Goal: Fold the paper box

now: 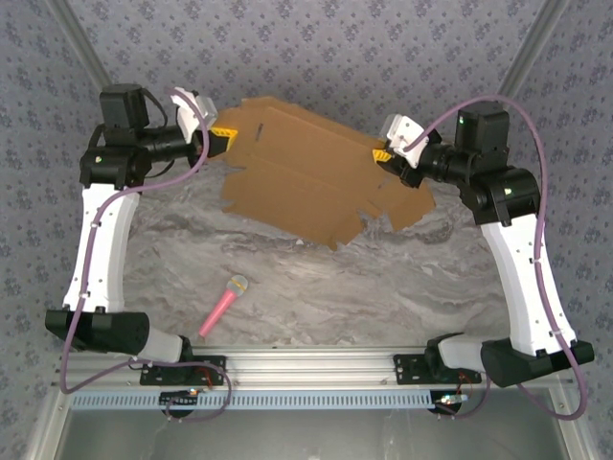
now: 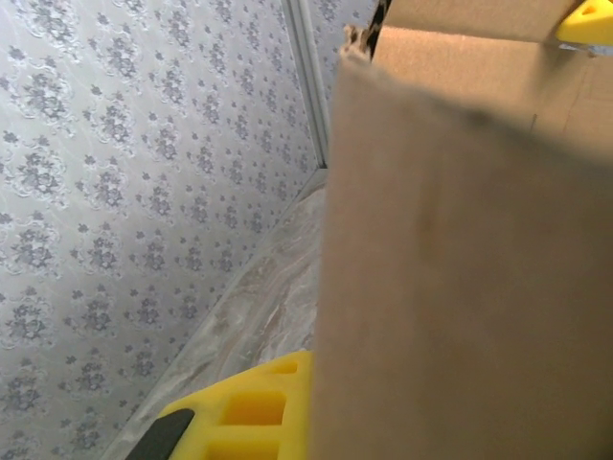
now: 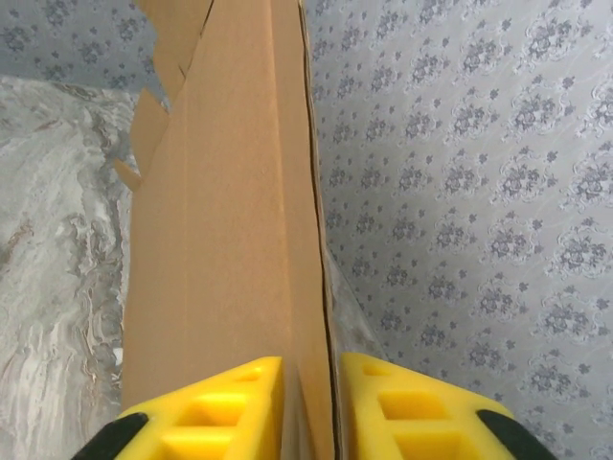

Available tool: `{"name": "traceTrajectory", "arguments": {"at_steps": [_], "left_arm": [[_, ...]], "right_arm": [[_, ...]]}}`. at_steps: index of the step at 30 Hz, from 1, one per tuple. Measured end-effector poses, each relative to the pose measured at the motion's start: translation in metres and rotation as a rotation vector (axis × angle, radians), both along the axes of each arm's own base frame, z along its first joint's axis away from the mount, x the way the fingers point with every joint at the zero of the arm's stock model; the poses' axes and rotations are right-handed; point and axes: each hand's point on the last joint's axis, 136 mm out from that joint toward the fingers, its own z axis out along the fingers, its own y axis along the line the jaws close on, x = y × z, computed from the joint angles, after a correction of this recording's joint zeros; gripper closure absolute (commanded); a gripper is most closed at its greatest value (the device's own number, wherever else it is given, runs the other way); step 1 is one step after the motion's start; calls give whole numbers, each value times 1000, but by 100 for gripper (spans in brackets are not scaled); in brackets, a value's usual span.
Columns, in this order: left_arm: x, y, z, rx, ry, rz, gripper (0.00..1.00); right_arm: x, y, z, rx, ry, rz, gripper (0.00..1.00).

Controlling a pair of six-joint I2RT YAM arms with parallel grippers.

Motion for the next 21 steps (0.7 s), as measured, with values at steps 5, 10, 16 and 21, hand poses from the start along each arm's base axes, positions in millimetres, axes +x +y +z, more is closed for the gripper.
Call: {"name": "traceTrajectory", "arguments": {"at_steps": [5,10,16,21], "left_arm": [[-9,-6,1,15,6,-26,100],[-14,-9,2,20,7,-39,100],[-12,-8,0,30,1,-31,100],[-13,-10,0,37,-5,-35,100]], "right_arm": [[-1,7,4,3,-8,23,73],[2,12,9,4,-15,33,71],[2,13,13,6,-17,39,66],[0,14,15,9,-12,45,75]]}}
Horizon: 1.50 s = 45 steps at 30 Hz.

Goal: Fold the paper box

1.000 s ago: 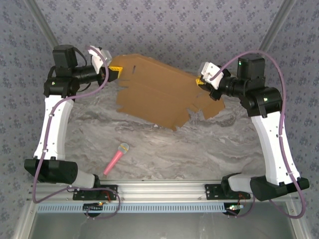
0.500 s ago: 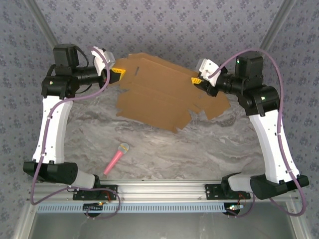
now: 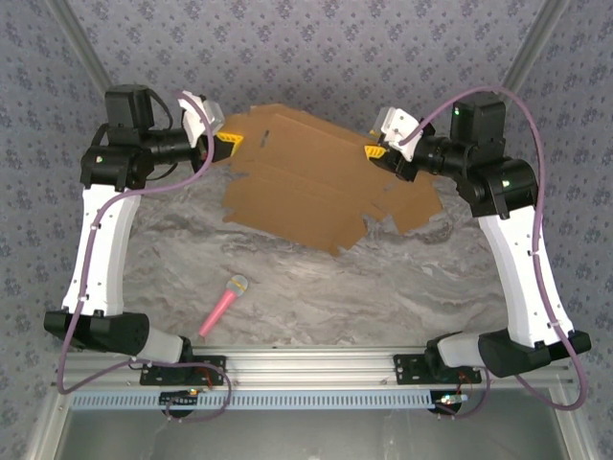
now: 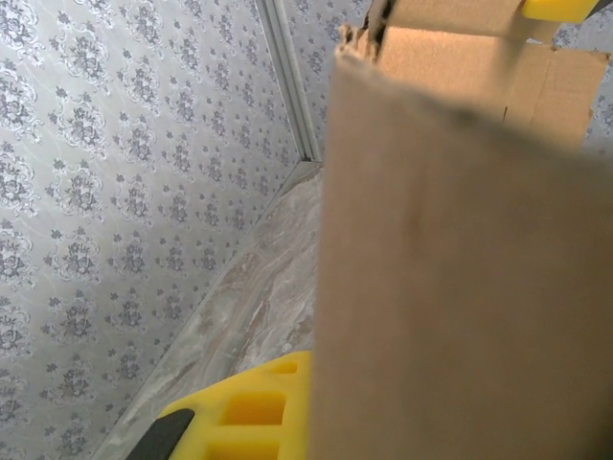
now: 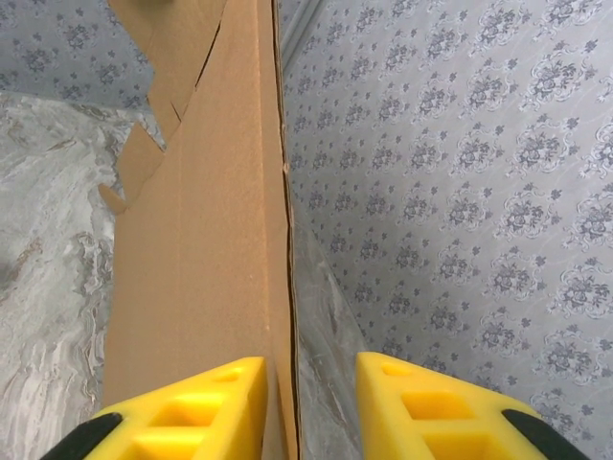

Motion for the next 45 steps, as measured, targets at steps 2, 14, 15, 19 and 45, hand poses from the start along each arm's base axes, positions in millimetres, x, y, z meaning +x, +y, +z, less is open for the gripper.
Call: {"name": "traceTrajectory", "arguments": {"at_steps": [2,14,15,19,45], "left_arm": [[0,-1,-1,2,2,-1,100],[1,0,-3,13,2,10,100],[1,0,-3,13,2,10,98],[2,1,-3,13,2,15,70],[20,19,-36,-63,-7,44,19]], "right_arm": [[0,0,-2,-2,10,0,77],[0,1,-12,-15,50,8,100],[0,1,-12,-15,50,8,100],[-1,1,-12,-15,54,9,100],[-24,-23,2,84,114,-9,100]]}}
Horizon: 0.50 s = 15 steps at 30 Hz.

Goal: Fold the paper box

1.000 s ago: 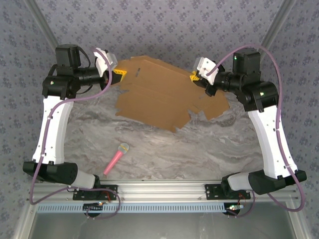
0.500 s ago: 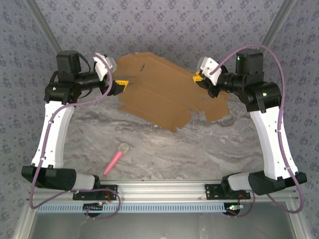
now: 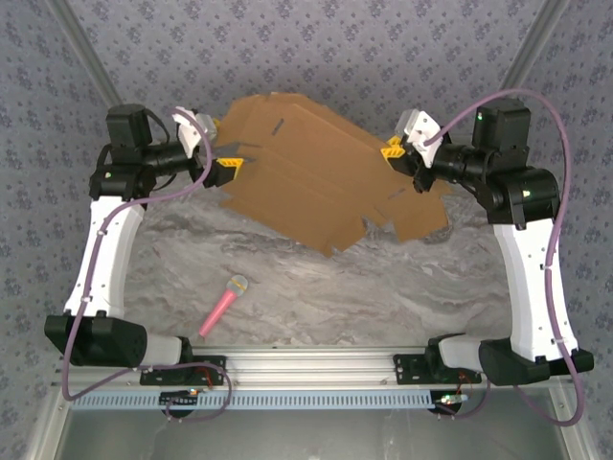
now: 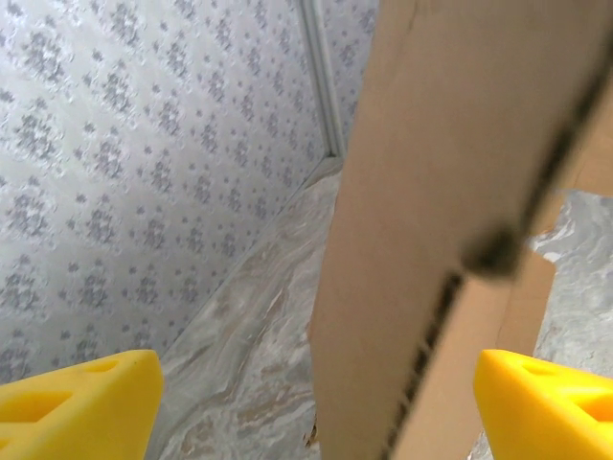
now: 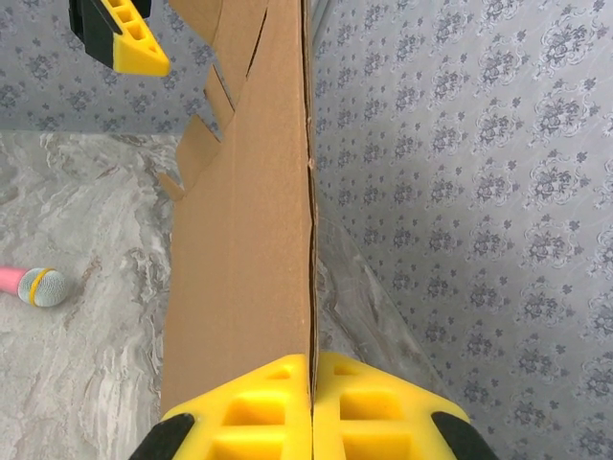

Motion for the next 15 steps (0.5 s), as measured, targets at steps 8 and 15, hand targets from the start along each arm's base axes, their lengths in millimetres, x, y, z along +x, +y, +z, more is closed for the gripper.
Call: {"name": "traceTrajectory", "arguments": {"at_steps": [8,15], "left_arm": [[1,-11,-2,-62,41,-108,51],[-1,-16,-4,-85,73,-168,81]], "right_arm": [[0,2,-5,9,17,20,100],[4,4,-11,14,25,27,100]]}}
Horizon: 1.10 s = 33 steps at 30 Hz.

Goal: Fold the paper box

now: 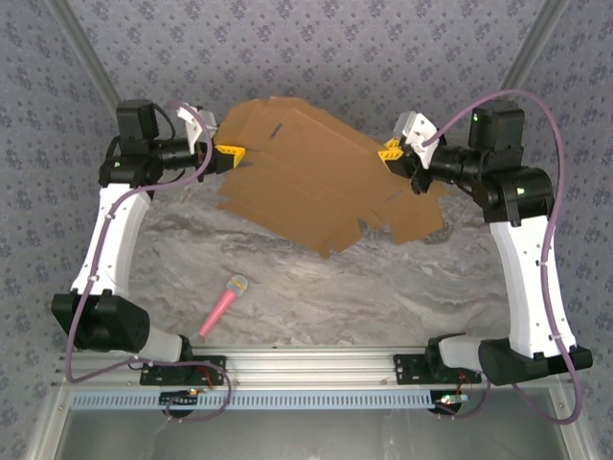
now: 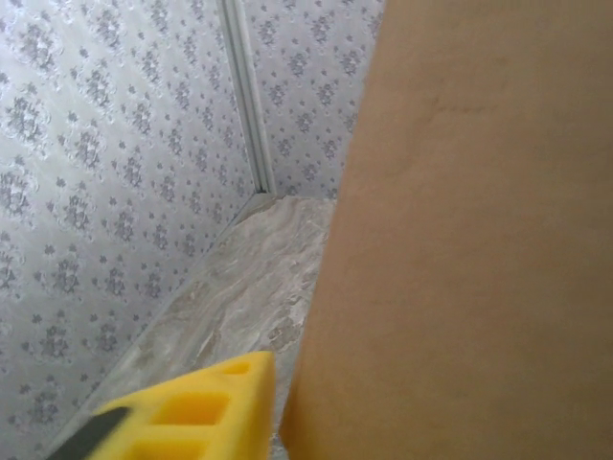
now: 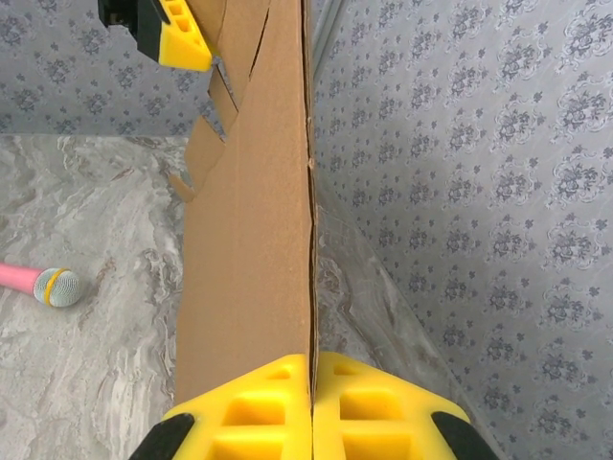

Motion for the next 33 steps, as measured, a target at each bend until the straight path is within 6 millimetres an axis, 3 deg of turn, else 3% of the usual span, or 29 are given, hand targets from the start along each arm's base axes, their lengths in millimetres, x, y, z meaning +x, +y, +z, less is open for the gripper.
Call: {"name": "traceTrajectory", "arguments": {"at_steps": [8,15,23,33], "left_arm": [[-9,-6,16,-5,45,-9,92],[-9,-9,15,-26,208,52,100],[0,-13,7,-66,412,187,100],[10,-16,-15,-103,586,273,100]], "right_arm": [[12,-5,-2,-25,-75,-90,100],[25,-3,-3,-122,-258,-250,100],[48,-1,-15,-251,-464,-427,100],[59,-1,-42,-345,-580,-510,100]]}}
